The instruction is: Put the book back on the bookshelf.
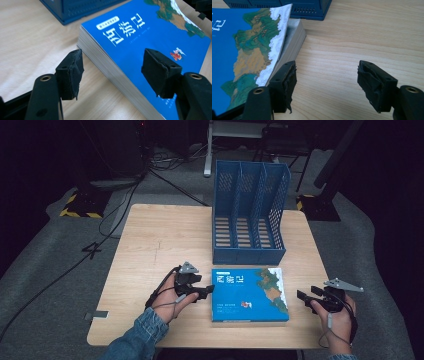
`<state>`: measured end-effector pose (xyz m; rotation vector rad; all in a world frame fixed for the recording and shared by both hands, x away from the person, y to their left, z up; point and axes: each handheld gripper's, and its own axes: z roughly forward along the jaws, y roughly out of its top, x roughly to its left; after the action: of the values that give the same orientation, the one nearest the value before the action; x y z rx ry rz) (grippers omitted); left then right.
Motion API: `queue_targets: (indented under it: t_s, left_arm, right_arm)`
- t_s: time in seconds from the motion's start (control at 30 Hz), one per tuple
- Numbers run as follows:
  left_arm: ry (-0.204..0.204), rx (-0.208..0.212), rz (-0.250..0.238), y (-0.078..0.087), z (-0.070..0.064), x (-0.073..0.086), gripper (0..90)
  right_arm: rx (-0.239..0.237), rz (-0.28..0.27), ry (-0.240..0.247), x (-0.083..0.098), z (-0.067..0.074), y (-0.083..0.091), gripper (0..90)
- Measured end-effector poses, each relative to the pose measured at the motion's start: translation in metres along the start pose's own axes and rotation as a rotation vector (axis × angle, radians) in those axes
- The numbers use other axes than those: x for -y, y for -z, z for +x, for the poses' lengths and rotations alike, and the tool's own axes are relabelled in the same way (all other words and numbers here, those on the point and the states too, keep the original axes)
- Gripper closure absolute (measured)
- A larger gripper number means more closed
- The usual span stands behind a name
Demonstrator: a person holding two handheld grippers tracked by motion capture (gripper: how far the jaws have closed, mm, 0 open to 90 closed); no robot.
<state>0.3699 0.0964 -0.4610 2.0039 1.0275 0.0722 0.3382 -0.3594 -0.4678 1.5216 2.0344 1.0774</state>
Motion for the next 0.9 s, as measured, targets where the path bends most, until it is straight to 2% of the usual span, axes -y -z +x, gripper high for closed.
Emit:
queue_targets:
  t_s: [0.13,0.2,0.23,0.27,0.3,0.37,0.5,0.73,0.83,0.9]
  left_arm:
    - [0.007,0.001,0.019,-0.008,-0.001,0.004,33.7]
    - [-0.026,-0.056,0.027,-0.011,-0.001,0.005,33.2]
    - [-0.065,-0.106,0.031,-0.013,-0.002,0.007,33.2]
    - [-0.065,-0.106,0.031,-0.013,-0.002,0.007,33.1]
    - [-0.064,-0.099,0.029,-0.017,-0.003,0.008,33.1]
    - [-0.028,-0.061,0.031,-0.019,-0.003,0.009,32.9]
    - [-0.014,-0.054,0.026,-0.023,-0.003,0.012,30.9]
    - [0.031,0.037,0.002,-0.034,-0.003,0.018,25.9]
    - [0.015,0.076,-0.006,-0.038,-0.005,0.021,24.4]
    - [0.008,0.087,-0.001,-0.041,-0.008,0.022,21.3]
  right_arm:
    - [0.013,-0.004,0.063,-0.002,0.004,-0.002,28.2]
    - [0.009,-0.008,0.075,-0.002,0.006,-0.002,28.2]
    - [0.008,-0.007,0.079,-0.003,0.007,-0.003,28.2]
    - [0.011,-0.007,0.083,-0.003,0.009,-0.003,28.2]
    - [0.011,-0.003,0.089,-0.004,0.010,-0.003,28.2]
    - [0.017,0.001,0.104,-0.005,0.013,-0.004,28.2]
    - [0.015,0.006,0.114,-0.006,0.016,-0.005,28.2]
    - [0.008,0.014,0.129,-0.007,0.020,-0.007,28.2]
    - [0.011,0.014,0.132,-0.007,0.021,-0.007,28.0]
    - [0.012,0.014,0.131,-0.007,0.021,-0.007,27.9]
